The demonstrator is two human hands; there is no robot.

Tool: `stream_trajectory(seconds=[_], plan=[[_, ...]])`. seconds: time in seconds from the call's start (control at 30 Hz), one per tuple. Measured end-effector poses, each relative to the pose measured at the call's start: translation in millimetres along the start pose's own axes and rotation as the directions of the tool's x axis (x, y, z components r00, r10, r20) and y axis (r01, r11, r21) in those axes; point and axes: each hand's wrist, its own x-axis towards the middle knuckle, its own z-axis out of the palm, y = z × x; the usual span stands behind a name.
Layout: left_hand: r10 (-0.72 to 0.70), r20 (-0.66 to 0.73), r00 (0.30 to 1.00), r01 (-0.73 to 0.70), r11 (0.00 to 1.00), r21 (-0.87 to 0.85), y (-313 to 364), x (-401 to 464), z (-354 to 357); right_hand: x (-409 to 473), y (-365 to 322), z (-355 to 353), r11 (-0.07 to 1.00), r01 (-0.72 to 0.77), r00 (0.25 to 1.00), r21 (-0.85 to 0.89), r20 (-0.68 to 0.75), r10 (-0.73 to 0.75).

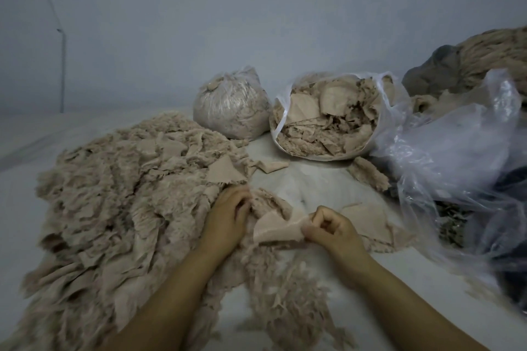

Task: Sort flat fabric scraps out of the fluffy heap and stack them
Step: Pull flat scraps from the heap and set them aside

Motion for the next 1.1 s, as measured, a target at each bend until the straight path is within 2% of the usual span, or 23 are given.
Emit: stream_trajectory(seconds=[0.03, 0.07, 0.17, 0.2, 0.27, 0.33, 0.37, 0.43, 0.5, 0.57, 0.63, 0.67, 0.73, 0.8, 0.87, 0.97, 1.03, 1.1], plan=[[-0.025, -0.003, 1.000, 0.025, 0.996, -0.084, 9, -3, 1, 0, 2, 2, 1.000, -0.029, 0.999, 0.009, -0.017, 0.030], [-0.057, 0.055, 0.997, 0.066, 0.983, -0.170, 16, -5, 1, 0, 3, 3, 0.998, -0.053, 0.998, 0.030, -0.024, 0.054], [-0.097, 0.352, 0.931, 0.192, 0.950, -0.248, 31, -15, 5, -1, 0, 5, 0.969, -0.133, 0.991, 0.208, 0.016, 0.132], [-0.089, 0.370, 0.925, 0.196, 0.945, -0.261, 35, -17, 8, -1, -3, 5, 0.939, -0.191, 0.982, 0.285, 0.058, 0.182], [-0.088, 0.302, 0.949, 0.201, 0.909, -0.365, 39, -21, 12, -2, -7, 6, 0.868, -0.316, 0.949, 0.383, 0.127, 0.290], [-0.102, 0.251, 0.963, 0.204, 0.882, -0.425, 42, -27, 14, -3, -9, 9, 0.869, -0.399, 0.916, 0.293, 0.092, 0.389], [-0.096, 0.204, 0.974, 0.167, 0.915, -0.368, 43, -29, 16, -5, -9, 11, 0.880, -0.438, 0.898, 0.182, 0.042, 0.438], [-0.071, 0.106, 0.992, 0.084, 0.989, -0.125, 36, -34, 19, -7, -8, 12, 0.874, -0.483, 0.876, -0.063, -0.046, 0.480], [-0.044, 0.129, 0.991, 0.036, 0.997, 0.066, 27, -38, 20, -8, -8, 10, 0.857, -0.477, 0.875, -0.193, -0.018, 0.483], [-0.028, 0.218, 0.976, 0.004, 0.994, 0.110, 25, -40, 19, -7, -9, 8, 0.850, -0.455, 0.882, -0.265, -0.004, 0.471], [-0.009, 0.253, 0.967, 0.023, 0.998, -0.052, 30, -42, 17, -6, -11, 7, 0.844, -0.376, 0.924, -0.383, -0.081, 0.374], [0.000, 0.268, 0.963, 0.039, 0.990, -0.137, 32, -43, 16, -6, -11, 7, 0.822, -0.308, 0.951, -0.479, -0.131, 0.280], [0.001, 0.272, 0.962, 0.075, 0.961, -0.267, 35, -44, 15, -5, -10, 6, 0.781, -0.159, 0.987, -0.604, -0.100, 0.123], [-0.029, 0.225, 0.974, 0.115, 0.919, -0.377, 42, -43, 14, -7, -12, 9, 0.808, -0.029, 0.996, -0.589, 0.053, 0.074], [-0.073, 0.179, 0.981, 0.144, 0.891, -0.430, 45, -42, 13, -7, -11, 13, 0.862, 0.023, 0.994, -0.507, 0.102, 0.033], [-0.092, 0.279, 0.956, 0.202, 0.895, -0.398, 44, -40, 10, -3, -10, 14, 0.928, 0.003, 0.995, -0.373, -0.094, -0.041], [-0.107, 0.280, 0.954, 0.222, 0.882, -0.417, 41, -39, 11, -1, -12, 14, 0.932, -0.036, 0.976, -0.362, -0.211, -0.044], [-0.162, 0.221, 0.962, 0.255, 0.821, -0.511, 39, -37, 10, -3, -14, 16, 0.952, -0.032, 0.987, -0.305, -0.159, -0.018]])
